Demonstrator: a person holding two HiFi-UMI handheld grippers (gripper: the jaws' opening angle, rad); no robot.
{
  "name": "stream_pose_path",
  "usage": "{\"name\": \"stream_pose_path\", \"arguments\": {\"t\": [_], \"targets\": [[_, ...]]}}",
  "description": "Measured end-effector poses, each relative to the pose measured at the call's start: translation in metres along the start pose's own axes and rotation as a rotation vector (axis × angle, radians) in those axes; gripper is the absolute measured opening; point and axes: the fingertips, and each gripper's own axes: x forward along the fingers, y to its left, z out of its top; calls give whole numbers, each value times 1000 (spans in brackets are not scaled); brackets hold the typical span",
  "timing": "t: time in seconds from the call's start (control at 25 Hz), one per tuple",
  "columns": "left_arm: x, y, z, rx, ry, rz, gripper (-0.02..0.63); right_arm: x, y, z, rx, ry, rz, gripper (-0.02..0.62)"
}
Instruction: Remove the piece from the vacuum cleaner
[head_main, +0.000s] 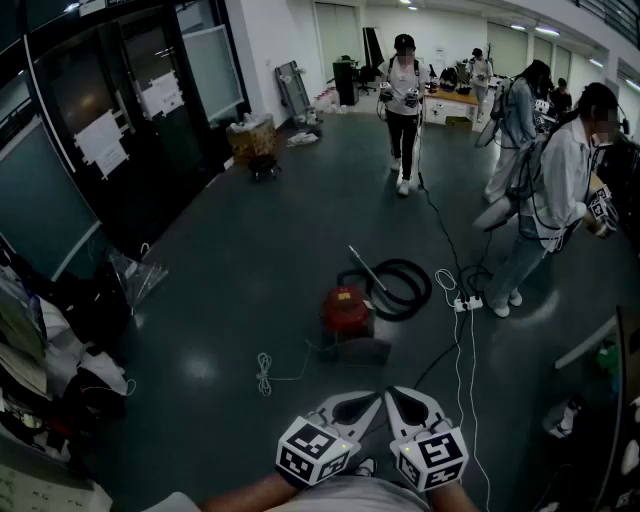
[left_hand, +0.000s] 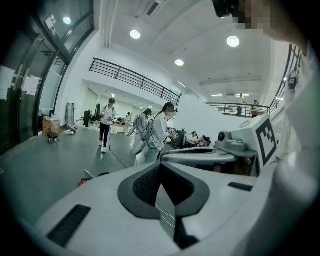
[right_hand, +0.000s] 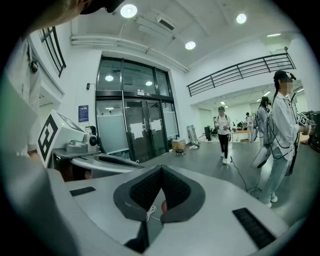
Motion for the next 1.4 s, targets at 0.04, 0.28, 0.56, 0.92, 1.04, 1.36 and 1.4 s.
{"name": "stream_pose_path", "arguments": {"t": [0.04,0.28,0.56,0.92,1.04,1.36,1.4], "targets": [[1,2,1,0,-1,0,5,2,-1,1,-2,-1,0,15],[3,6,5,-1,-7,-2,6,7,-3,3,-6,-1,0,15],[3,9,5,1,-8,-5,5,9,-2,4,-1,-3,-4,15],[6,10,4,-5,-5,-7,6,9,-5,4,13,-3,0,15],[10,10,5,-2,-10,-6,6,8,-8,6,19,-14,12,15],[23,18,2,-9,-10,29,6,11,-23,3,14,-19,26,15],[24,20,2,-11,-10,34,6,11,-25,3,11,-19,29,15]]}}
